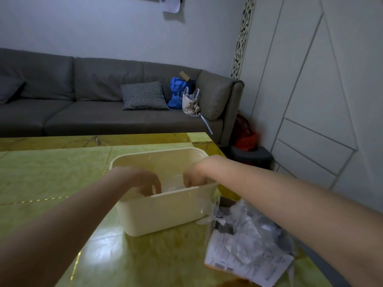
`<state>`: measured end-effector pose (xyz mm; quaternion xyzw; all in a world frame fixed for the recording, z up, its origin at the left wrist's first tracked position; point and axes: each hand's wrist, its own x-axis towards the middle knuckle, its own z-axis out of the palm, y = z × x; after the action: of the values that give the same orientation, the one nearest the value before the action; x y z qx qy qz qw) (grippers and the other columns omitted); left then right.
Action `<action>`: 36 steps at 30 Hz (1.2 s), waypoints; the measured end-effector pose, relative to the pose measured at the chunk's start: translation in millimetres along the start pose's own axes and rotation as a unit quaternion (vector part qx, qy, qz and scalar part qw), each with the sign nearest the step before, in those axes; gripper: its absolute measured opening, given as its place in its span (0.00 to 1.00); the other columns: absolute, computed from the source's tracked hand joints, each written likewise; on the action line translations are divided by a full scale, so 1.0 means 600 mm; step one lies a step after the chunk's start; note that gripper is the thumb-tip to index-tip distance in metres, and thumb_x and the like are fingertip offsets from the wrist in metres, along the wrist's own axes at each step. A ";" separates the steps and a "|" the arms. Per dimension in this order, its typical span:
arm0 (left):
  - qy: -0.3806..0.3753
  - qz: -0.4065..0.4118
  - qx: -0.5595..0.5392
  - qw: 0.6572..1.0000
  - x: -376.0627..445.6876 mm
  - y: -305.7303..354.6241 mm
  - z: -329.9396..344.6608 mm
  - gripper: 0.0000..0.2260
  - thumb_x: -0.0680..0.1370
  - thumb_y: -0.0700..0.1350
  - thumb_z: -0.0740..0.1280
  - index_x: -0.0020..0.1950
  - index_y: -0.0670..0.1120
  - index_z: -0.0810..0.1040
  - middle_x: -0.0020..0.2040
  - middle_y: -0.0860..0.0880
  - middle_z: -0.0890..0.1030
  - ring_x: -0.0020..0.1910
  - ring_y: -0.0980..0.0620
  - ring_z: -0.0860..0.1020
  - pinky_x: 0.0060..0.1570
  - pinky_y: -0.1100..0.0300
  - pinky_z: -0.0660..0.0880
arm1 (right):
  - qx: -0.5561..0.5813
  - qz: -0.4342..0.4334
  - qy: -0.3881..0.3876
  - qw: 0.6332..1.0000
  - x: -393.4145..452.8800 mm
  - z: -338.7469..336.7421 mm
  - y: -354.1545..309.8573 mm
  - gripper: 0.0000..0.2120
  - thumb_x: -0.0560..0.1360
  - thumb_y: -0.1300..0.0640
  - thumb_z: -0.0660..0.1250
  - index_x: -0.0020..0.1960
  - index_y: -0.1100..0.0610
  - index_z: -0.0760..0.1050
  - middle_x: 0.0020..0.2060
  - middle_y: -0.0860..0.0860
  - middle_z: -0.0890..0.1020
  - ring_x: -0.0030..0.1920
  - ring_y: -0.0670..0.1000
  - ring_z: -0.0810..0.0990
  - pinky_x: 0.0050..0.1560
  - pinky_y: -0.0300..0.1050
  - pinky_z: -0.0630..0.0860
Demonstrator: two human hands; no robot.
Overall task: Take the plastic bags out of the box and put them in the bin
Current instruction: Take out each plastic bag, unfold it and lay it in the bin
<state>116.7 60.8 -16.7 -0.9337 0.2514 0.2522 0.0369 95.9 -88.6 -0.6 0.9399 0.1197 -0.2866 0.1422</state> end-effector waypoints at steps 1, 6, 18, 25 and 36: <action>0.030 0.010 0.007 0.999 -0.006 -0.002 -0.005 0.16 0.78 0.43 0.64 0.66 0.47 0.73 0.65 0.46 0.73 0.59 0.47 0.74 0.56 0.61 0.69 | 0.016 0.000 0.021 1.000 -0.006 0.000 0.009 0.15 0.78 0.60 0.61 0.64 0.60 0.73 0.59 0.55 0.77 0.52 0.54 0.77 0.56 0.48 0.76; 0.274 0.094 -0.070 0.955 -0.067 0.018 -0.048 0.10 0.77 0.44 0.65 0.57 0.47 0.79 0.58 0.48 0.79 0.56 0.52 0.76 0.55 0.61 0.72 | 0.229 -0.021 0.134 0.964 -0.108 -0.042 0.049 0.14 0.79 0.53 0.62 0.59 0.60 0.75 0.54 0.54 0.79 0.48 0.51 0.80 0.41 0.38 0.77; 0.173 0.194 -0.059 0.964 -0.150 0.210 0.018 0.26 0.70 0.51 0.73 0.66 0.47 0.71 0.62 0.49 0.76 0.56 0.49 0.75 0.53 0.60 0.71 | 0.085 0.064 0.042 0.993 -0.274 0.057 -0.007 0.10 0.74 0.55 0.69 0.47 0.61 0.74 0.35 0.49 0.73 0.40 0.52 0.76 0.41 0.43 0.74; 0.260 0.145 -0.289 0.910 -0.159 0.207 -0.021 0.12 0.73 0.50 0.71 0.36 0.43 0.76 0.31 0.49 0.73 0.28 0.55 0.69 0.28 0.66 0.64 | 0.334 0.064 0.321 0.884 -0.321 0.049 0.055 0.16 0.76 0.56 0.67 0.30 0.53 0.73 0.27 0.45 0.72 0.30 0.42 0.69 0.31 0.36 0.65; 0.222 0.130 -0.462 0.849 -0.167 0.185 -0.024 0.08 0.76 0.46 0.67 0.38 0.46 0.80 0.28 0.54 0.81 0.30 0.56 0.69 0.30 0.66 0.66 | 0.659 0.107 0.419 0.615 -0.293 0.121 0.091 0.08 0.74 0.56 0.70 0.42 0.62 0.77 0.31 0.52 0.75 0.24 0.44 0.70 0.23 0.34 0.65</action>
<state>-6.0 6.6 51.2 -0.8328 0.2268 0.1277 -0.4886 -66.0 -189.0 53.2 0.8049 -0.1565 0.1539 -0.5513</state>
